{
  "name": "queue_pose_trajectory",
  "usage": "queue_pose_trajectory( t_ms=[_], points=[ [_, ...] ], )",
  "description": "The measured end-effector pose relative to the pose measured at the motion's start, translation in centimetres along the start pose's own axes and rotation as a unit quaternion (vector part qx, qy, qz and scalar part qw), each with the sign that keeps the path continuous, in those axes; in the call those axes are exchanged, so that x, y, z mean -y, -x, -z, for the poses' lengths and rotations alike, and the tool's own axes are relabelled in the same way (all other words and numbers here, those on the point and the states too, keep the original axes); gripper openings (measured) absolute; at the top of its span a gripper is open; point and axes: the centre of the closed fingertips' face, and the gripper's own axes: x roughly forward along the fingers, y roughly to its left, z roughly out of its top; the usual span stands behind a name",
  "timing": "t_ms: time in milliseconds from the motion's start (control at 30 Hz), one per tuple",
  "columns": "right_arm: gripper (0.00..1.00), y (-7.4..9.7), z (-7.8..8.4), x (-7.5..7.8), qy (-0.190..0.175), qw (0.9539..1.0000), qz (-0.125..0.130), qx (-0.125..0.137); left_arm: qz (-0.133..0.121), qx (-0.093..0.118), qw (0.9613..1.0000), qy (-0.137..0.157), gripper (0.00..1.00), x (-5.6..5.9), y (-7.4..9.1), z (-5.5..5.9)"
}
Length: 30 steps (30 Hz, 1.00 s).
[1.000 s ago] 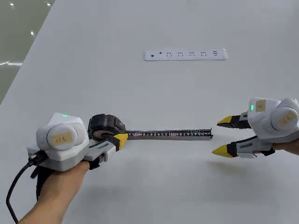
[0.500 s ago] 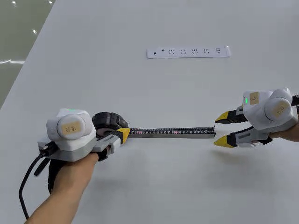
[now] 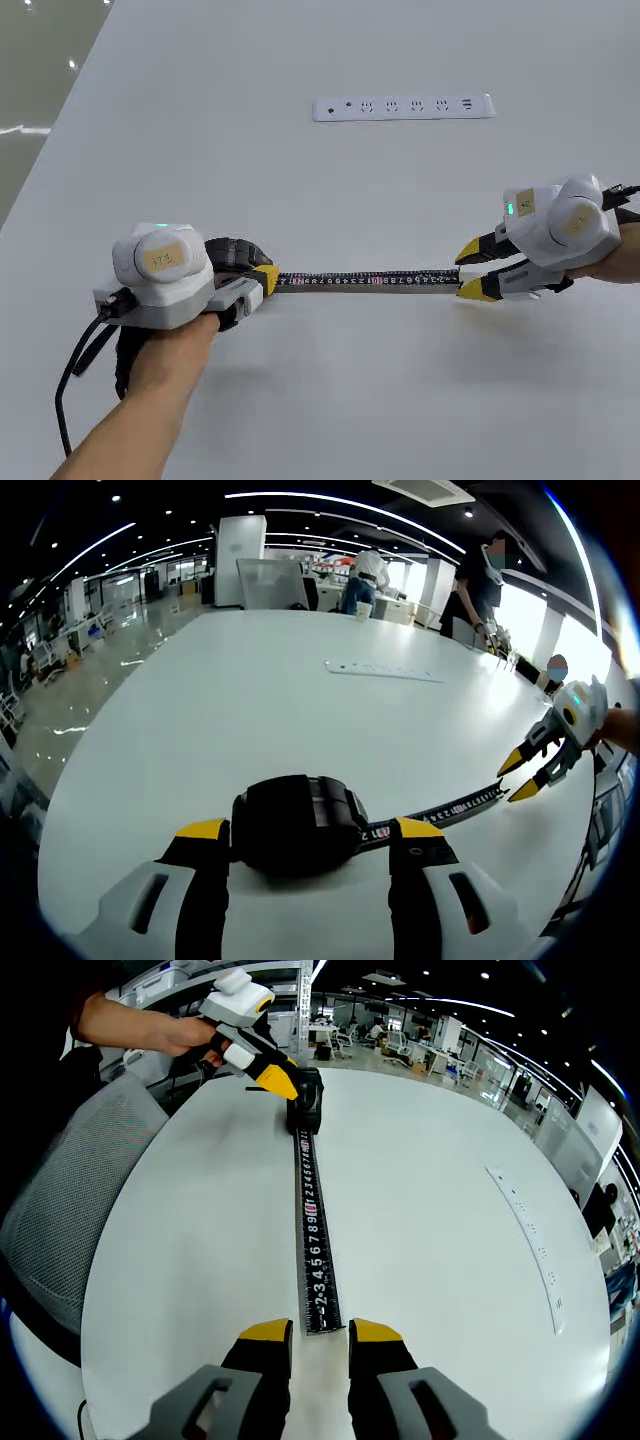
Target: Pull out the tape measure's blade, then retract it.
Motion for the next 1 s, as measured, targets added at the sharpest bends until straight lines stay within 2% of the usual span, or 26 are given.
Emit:
queue_pose_trajectory(
  t_ms=[467, 767, 1000],
  points=[
    [0.12, -1.2, 0.4, 0.1, 0.02, 0.9991, -0.028, -0.024, -0.008, -0.008, 0.9999, 0.011, 0.59, -0.3, -0.7, 0.0],
    [0.12, -1.3, 0.5, 0.1, 0.025, 0.9988, -0.029, -0.029, -0.016, -0.01, 0.9997, 0.014, 0.61, -0.3, -1.3, 0.1],
    [0.11, -1.3, 0.6, 0.1, 0.025, 0.9988, -0.029, -0.029, -0.031, -0.013, 0.9993, 0.017, 0.58, -0.7, -1.9, 0.2]
  ],
)
